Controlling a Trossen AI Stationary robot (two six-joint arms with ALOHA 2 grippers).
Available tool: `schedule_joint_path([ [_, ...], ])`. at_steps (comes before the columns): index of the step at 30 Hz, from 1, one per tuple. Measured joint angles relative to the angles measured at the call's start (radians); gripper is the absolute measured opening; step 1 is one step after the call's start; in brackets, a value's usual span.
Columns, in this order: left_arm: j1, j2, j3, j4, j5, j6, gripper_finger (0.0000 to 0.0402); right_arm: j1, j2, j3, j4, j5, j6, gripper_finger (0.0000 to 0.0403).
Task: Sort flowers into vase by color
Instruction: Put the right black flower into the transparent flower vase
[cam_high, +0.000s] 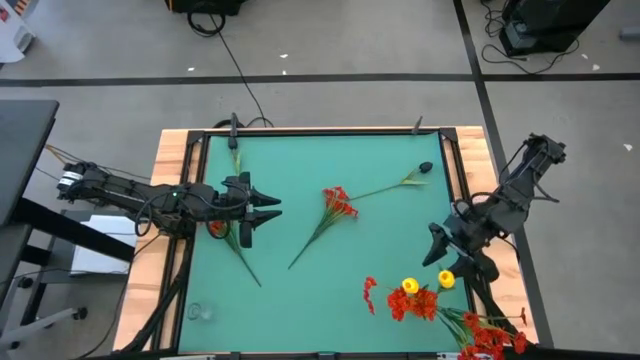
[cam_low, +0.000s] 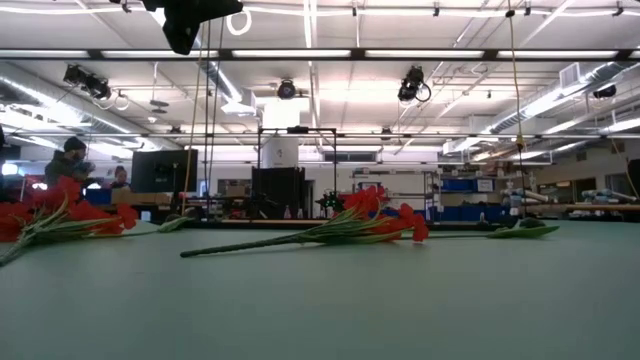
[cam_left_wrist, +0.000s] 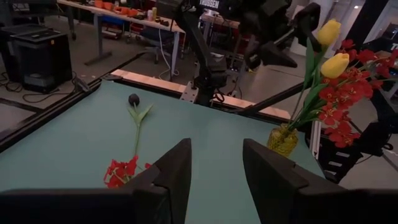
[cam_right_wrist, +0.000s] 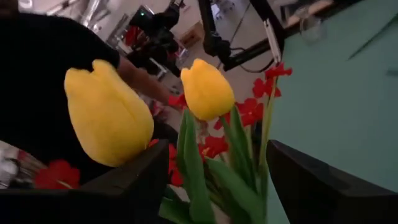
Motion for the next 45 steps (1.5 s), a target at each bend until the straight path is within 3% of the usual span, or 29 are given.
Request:
schedule_joint_path([
  [5,0.000,0.000,0.000,0.000,0.000,0.000,0.0149,-0.036,-0.004,0.000,-0.021,-0.044,0.294,0.0269],
  [11,0.000,0.000,0.000,0.000,0.000,0.000,0.0149,-0.072,-0.003,0.000,-0.100,-0.233,0.592,0.0269],
  [24,0.000,0.000,0.000,0.000,0.000,0.000,0.0149,-0.157,-0.029,0.000,-0.161,-0.530,0.799,0.0266],
  [31,0.000,0.000,0.000,0.000,0.000,0.000,0.0149,-0.195,-0.061,0.000,-0.484,-0.595,0.764,0.0253],
  [34,0.000,0.000,0.000,0.000,0.000,0.000,0.0149,-0.212,-0.064,0.000,-0.647,-0.527,0.741,0.0244],
  [37,0.000,0.000,0.000,0.000,0.000,0.000,0.0149,-0.232,-0.064,0.000,-0.750,-0.377,0.737,0.0233],
  [40,0.000,0.000,0.000,0.000,0.000,0.000,0.0149,-0.254,-0.064,0.000,-0.791,-0.167,0.737,0.0226],
  [45,0.000,0.000,0.000,-0.001,0.000,0.000,0.0149,-0.298,-0.064,0.000,-0.754,0.275,0.821,0.0225],
])
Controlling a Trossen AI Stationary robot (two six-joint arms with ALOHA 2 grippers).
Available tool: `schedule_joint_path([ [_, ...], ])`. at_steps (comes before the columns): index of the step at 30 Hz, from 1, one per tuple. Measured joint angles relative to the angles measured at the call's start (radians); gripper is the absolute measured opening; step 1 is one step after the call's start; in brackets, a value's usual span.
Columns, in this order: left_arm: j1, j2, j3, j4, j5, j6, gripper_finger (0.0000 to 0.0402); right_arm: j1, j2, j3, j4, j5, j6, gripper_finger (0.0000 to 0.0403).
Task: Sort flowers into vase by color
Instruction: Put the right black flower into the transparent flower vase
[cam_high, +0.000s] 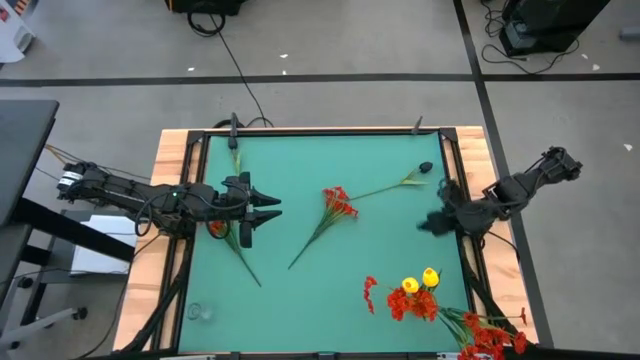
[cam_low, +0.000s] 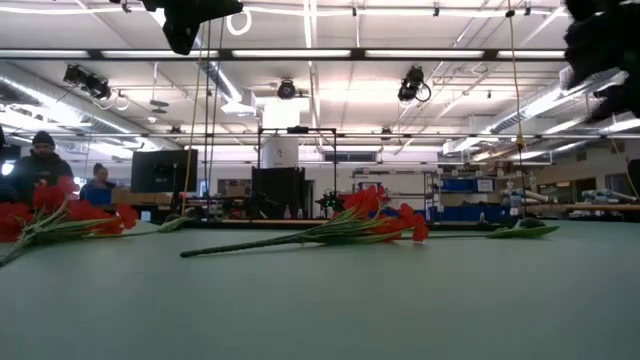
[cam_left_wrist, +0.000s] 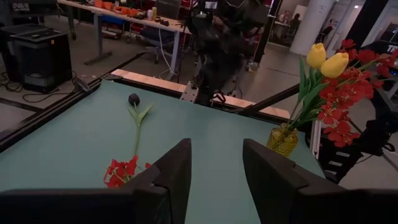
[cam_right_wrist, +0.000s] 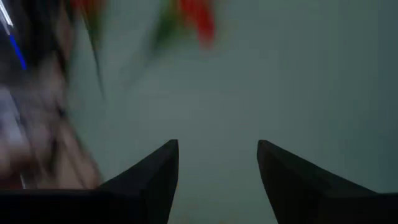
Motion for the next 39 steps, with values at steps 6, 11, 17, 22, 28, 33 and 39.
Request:
schedule_joint_path([
  [6,0.000,0.000,-0.001,0.000,0.000,0.000,0.0149,-0.108,0.035,0.000,0.028,0.352,0.159,0.0225],
  [11,0.000,0.000,-0.001,0.000,0.000,0.000,0.0149,-0.263,0.154,0.000,0.079,0.316,0.107,0.0225],
  [17,0.000,0.000,-0.001,0.000,0.000,0.000,0.0149,-0.426,0.369,0.000,0.366,0.139,-0.061,0.0225],
  [22,0.000,0.000,-0.001,0.000,0.000,0.000,0.0149,-0.528,0.520,0.000,0.503,0.080,-0.098,0.0224],
  [28,0.000,0.000,-0.001,0.000,0.000,0.000,0.0149,-0.641,0.651,0.000,0.469,0.083,0.047,0.0213],
  [33,0.000,0.000,-0.001,0.001,0.000,0.000,0.0149,-0.749,0.745,0.000,0.379,-0.022,0.066,0.0189],
  [39,0.000,0.000,-0.001,0.001,0.000,0.000,0.0149,-0.846,0.825,0.000,0.394,-0.112,0.112,0.0159],
])
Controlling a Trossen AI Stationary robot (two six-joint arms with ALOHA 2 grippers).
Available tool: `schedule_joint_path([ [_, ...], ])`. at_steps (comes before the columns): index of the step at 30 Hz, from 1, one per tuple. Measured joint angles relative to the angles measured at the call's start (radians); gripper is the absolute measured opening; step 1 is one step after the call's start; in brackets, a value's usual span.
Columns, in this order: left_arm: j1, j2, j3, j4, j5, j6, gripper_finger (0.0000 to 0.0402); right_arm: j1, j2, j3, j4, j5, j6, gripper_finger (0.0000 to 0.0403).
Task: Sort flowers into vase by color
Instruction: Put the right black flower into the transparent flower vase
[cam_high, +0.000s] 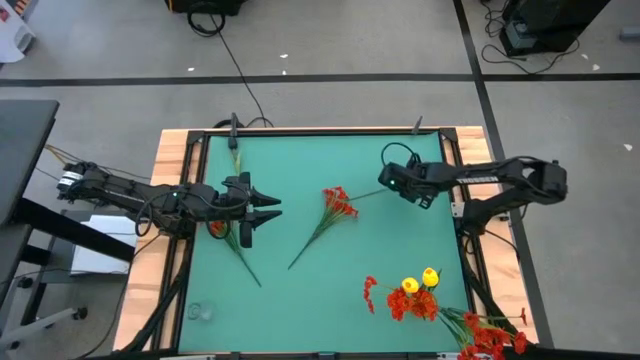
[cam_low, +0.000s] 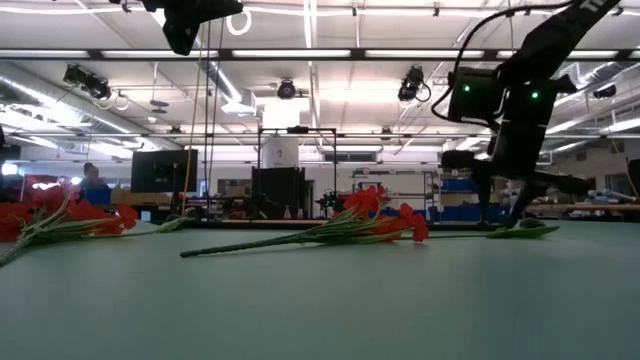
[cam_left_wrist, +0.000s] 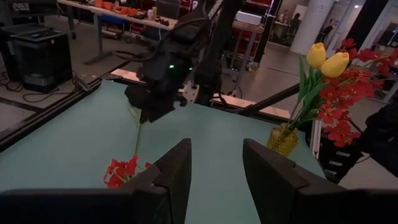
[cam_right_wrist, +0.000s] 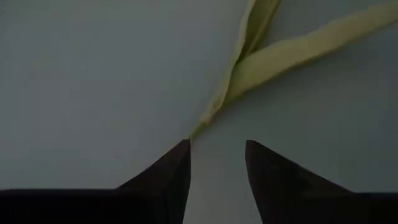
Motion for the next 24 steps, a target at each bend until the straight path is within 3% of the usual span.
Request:
schedule_joint_path([
  [10,-0.002,0.000,0.000,0.000,0.000,-0.018,0.0149,-0.123,0.089,0.006,0.022,-0.078,0.094,0.0151],
  [16,-0.002,0.000,0.000,0.016,0.000,-0.113,0.0149,-0.151,0.105,0.006,0.017,-0.099,0.260,0.0151],
  [24,0.004,0.000,0.000,0.014,0.000,-0.055,0.0149,-0.200,0.105,0.004,0.011,-0.131,0.361,0.0124],
])
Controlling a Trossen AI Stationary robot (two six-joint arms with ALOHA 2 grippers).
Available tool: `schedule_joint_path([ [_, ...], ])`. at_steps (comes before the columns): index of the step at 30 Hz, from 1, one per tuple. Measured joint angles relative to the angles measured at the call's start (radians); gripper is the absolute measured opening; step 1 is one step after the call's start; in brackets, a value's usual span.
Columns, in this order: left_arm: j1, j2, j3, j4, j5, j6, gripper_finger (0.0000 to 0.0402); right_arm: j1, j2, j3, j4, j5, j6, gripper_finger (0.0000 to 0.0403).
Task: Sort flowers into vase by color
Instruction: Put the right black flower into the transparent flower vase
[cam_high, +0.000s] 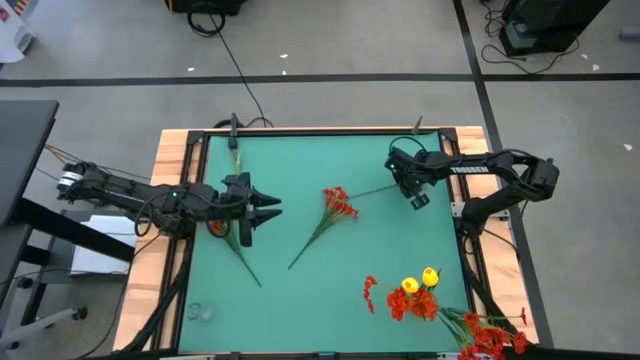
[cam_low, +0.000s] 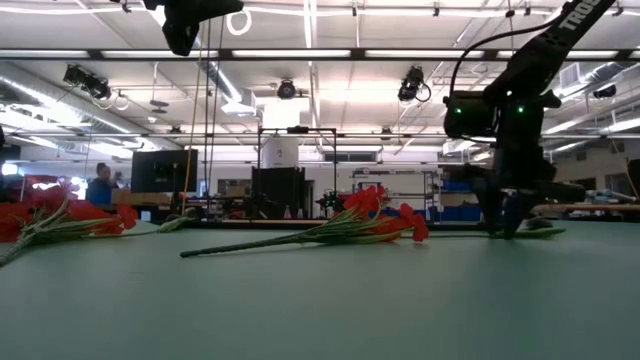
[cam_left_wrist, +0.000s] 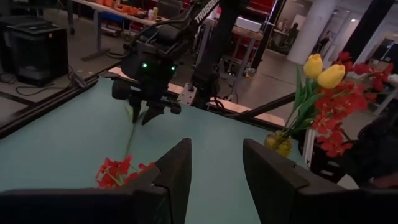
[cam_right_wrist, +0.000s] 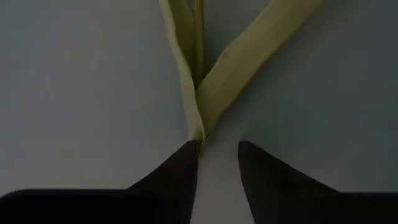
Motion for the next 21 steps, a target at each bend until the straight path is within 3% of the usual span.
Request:
schedule_joint_path([
  [7,0.006,0.000,0.000,0.000,0.000,0.005,0.0149,-0.007,-0.026,-0.006,0.020,0.050,0.016,0.0087],
  [14,0.024,0.000,0.000,0.001,-0.001,0.001,0.0149,-0.026,-0.021,-0.006,0.030,0.082,0.007,0.0093],
  [21,0.024,0.000,0.000,0.000,-0.008,0.004,0.0149,-0.065,0.013,-0.003,0.024,0.087,-0.116,0.0092],
])
